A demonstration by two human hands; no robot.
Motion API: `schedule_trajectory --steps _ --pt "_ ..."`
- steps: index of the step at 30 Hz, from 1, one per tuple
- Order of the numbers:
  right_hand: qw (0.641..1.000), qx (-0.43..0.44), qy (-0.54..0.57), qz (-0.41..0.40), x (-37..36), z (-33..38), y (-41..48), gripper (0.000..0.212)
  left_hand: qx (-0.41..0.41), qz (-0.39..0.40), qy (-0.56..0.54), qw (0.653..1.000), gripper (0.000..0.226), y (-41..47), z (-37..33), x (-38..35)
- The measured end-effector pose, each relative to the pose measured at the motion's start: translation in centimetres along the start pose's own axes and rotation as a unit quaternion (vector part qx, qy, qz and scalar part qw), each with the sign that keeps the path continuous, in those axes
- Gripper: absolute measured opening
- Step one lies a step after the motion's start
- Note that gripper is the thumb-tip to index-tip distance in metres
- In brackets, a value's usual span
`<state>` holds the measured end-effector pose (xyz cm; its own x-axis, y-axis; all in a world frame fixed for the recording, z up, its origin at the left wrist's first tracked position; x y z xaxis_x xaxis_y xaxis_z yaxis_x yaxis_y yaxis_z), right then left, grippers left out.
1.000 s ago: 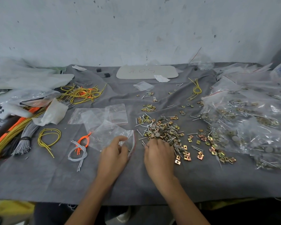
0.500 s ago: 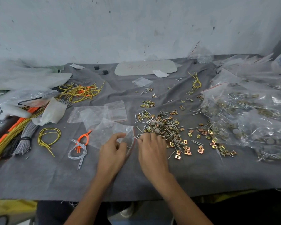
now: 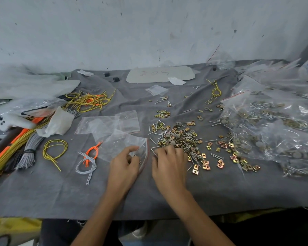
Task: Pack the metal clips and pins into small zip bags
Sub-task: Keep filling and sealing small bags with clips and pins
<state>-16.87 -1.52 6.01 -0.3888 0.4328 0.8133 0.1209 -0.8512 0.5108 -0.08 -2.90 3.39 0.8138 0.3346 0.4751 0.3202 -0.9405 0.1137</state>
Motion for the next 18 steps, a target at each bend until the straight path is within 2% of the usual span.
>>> schedule_trajectory --steps 5,8,11,14,18 --pt "0.997 -0.028 -0.068 0.009 -0.5 -0.3 0.0 0.011 0.006 0.006 -0.007 1.000 0.032 -0.1 0.0 0.0" --pt "0.999 -0.022 -0.032 -0.024 -0.2 -0.3 0.0 0.006 0.014 0.007 -0.008 1.000 0.035 0.0 0.2 -0.2" --pt "0.998 0.047 0.032 -0.021 -0.1 1.1 -0.1 0.007 0.004 0.002 -0.007 1.000 0.035 0.0 -0.2 -0.1" --pt "0.992 0.108 0.039 0.042 -1.1 2.4 -0.2 0.005 -0.003 0.004 -0.008 1.000 0.033 0.0 -0.2 -0.2" --pt "0.979 0.161 0.081 0.090 -1.6 3.0 -0.2 0.028 0.011 0.023 -0.020 0.999 0.038 0.1 0.2 -0.5"
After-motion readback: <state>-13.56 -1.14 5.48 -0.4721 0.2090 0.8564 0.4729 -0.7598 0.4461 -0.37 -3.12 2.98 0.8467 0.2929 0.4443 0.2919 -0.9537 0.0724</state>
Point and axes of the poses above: each hand's wrist, its own y-axis towards the middle knuckle, its own x-axis out of the back of the hand, z = x × y, the point moved 8 cm from there along y, towards the middle knuckle, and after that the axes turned 10 degrees about x, right-handed, at the moved point
